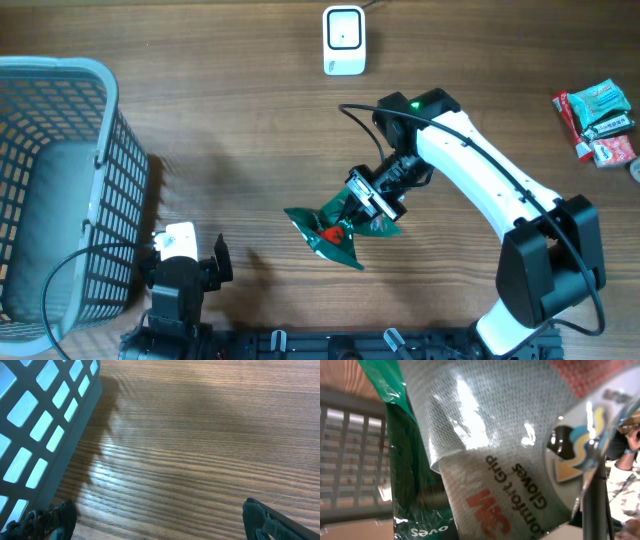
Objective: Scan the item barcode
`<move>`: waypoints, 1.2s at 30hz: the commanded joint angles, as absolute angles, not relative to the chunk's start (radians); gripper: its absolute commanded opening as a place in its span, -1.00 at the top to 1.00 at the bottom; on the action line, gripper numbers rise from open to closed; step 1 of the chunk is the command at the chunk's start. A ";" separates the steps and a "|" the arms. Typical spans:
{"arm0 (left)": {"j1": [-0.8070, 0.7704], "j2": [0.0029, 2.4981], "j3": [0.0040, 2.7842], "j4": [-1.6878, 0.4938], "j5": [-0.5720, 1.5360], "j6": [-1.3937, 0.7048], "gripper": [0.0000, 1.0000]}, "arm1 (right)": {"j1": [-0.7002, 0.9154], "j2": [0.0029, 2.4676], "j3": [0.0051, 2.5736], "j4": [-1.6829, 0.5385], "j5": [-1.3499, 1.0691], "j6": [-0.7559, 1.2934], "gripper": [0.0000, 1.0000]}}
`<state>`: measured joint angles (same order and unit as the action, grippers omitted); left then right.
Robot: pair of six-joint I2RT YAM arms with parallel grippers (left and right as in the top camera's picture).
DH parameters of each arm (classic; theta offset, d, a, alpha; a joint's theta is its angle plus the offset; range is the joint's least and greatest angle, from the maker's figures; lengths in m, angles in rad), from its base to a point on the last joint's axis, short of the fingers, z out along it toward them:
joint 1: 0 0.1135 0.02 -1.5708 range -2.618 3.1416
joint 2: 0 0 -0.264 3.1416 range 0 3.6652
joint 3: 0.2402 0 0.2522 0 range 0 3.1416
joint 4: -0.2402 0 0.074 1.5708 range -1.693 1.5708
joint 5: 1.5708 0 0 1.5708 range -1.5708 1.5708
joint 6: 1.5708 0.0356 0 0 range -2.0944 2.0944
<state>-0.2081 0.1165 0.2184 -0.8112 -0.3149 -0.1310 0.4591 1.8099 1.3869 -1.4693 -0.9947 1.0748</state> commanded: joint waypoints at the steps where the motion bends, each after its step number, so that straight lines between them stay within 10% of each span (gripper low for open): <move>1: -0.203 0.111 0.209 -0.812 -0.307 -0.112 -1.00 | 0.458 1.803 1.397 -1.482 -1.134 0.950 0.91; 13: -0.203 0.111 0.209 -0.812 -0.307 -0.112 -1.00 | 0.458 1.803 1.397 -1.453 -1.369 0.318 0.91; 25: -0.203 0.111 0.209 -0.812 -0.307 -0.112 -1.00 | 0.457 1.803 1.397 -1.398 -1.073 0.032 0.90; 36: -0.203 0.111 0.209 -0.812 -0.307 -0.112 -1.00 | 0.457 1.803 1.397 -1.409 -1.021 0.643 0.91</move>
<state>-0.2081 0.1165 0.2184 -0.8112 -0.3149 -0.1307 0.4591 1.8099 1.3865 -1.4006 -1.0496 0.4213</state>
